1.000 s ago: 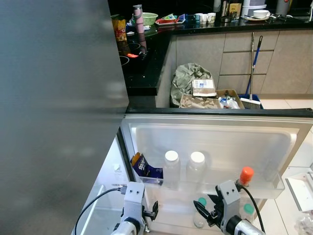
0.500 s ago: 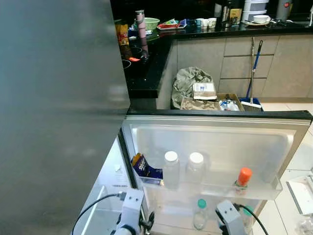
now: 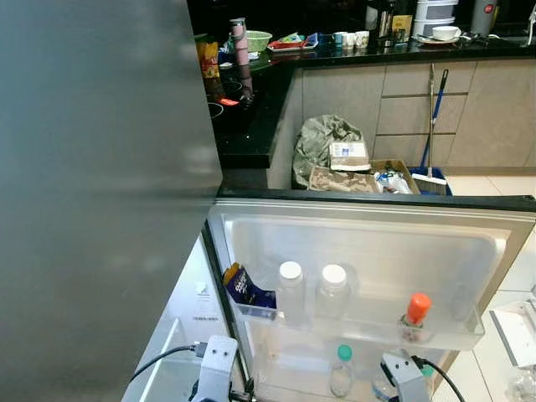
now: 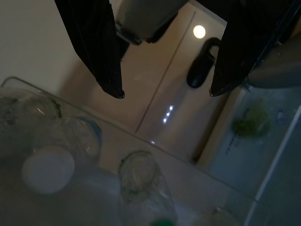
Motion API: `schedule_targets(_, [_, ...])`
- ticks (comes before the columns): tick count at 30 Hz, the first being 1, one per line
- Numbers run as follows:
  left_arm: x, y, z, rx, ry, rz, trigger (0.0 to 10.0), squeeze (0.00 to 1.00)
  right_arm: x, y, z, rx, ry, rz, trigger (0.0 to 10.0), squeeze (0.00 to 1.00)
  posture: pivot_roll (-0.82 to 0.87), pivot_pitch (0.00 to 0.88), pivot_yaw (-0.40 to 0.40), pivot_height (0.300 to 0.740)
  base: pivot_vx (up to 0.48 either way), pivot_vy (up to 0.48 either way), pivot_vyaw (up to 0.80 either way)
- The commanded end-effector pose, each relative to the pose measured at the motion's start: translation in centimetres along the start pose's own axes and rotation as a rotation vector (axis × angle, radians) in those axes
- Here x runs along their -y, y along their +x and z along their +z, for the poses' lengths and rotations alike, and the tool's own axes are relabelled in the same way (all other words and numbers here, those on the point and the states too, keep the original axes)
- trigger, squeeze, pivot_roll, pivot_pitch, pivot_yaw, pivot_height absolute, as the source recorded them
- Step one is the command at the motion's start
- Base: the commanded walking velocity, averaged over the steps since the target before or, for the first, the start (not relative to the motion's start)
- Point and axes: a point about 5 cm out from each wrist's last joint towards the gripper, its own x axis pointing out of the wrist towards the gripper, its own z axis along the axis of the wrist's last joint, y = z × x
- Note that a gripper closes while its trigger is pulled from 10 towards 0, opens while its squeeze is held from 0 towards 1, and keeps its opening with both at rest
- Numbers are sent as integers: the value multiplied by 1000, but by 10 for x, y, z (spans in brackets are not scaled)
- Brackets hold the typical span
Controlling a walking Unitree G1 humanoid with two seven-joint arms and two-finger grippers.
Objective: Restocking fridge
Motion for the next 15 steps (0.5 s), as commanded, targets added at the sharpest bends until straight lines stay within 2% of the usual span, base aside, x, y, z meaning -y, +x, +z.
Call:
schedule_targets(1, [-5, -2, -6, -20, 0, 13, 10000, 0, -1, 1, 1, 4, 9, 2, 10000, 0, 15, 40, 40, 692, 0, 0, 0])
schedule_targets(7, [-4, -1, -4, -9, -5, 9, 10000, 0, -3, 1, 0, 6, 15, 11, 10000, 0, 18, 36, 36, 692, 0, 0, 0])
schedule_targets(13, [0, -1, -2, 1, 26, -25, 10000, 0, -3, 1, 1, 9, 16, 15, 10000, 0, 18, 39, 39, 692, 0, 0, 0])
schedule_targets(15, [0, -1, -1, 3, 32, -28, 10000, 0, -3, 1, 2, 14, 18, 15, 10000, 0, 18, 40, 40, 692, 0, -390, 0])
